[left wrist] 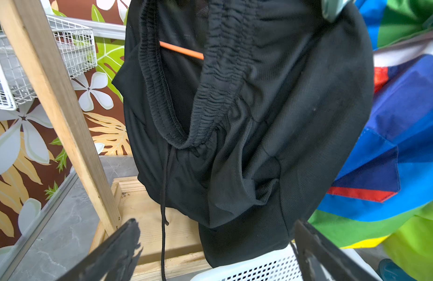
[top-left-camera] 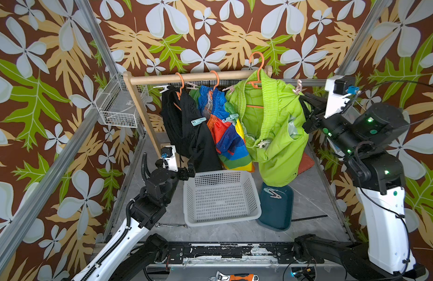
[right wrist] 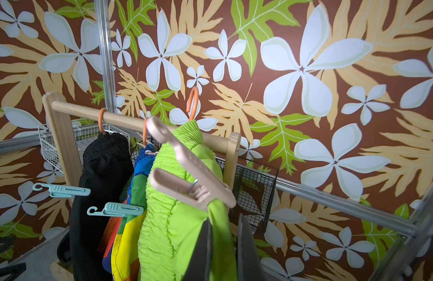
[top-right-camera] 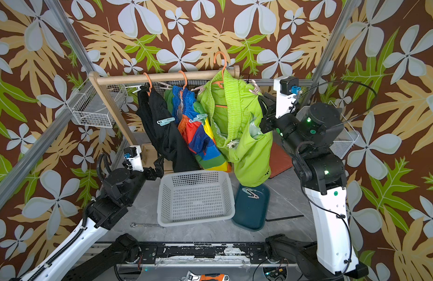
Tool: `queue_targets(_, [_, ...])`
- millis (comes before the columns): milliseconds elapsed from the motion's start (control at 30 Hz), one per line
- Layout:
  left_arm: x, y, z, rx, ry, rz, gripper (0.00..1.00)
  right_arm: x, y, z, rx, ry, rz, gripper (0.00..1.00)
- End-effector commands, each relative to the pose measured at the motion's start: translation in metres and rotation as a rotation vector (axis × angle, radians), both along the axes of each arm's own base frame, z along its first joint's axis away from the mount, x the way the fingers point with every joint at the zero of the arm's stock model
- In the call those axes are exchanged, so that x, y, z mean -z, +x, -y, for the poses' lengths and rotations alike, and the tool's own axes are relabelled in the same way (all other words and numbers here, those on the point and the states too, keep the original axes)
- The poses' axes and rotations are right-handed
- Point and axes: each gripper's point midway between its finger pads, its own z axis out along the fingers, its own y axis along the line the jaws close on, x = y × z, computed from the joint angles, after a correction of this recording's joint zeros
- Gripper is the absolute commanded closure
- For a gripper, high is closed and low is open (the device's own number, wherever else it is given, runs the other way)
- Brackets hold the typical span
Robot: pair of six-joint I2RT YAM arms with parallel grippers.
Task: Remove the clothespins securing shorts to the hanger
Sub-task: Pick up the hanger from the clothesline.
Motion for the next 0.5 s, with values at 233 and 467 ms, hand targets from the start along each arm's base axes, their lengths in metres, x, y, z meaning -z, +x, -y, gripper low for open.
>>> queue_targets(233, [-0.011,0.015,0.0,-0.046,0.007,-0.026,0.0,0.001,-0.065,0.035,0.102,0.002,-0.057,1.0])
queue_targets(467, [-0.007,0.035,-0.006,-0.087,-0.045,-0.069,0.0,-0.023,-0.129,0.038,0.018,0.031,0.013,1.0])
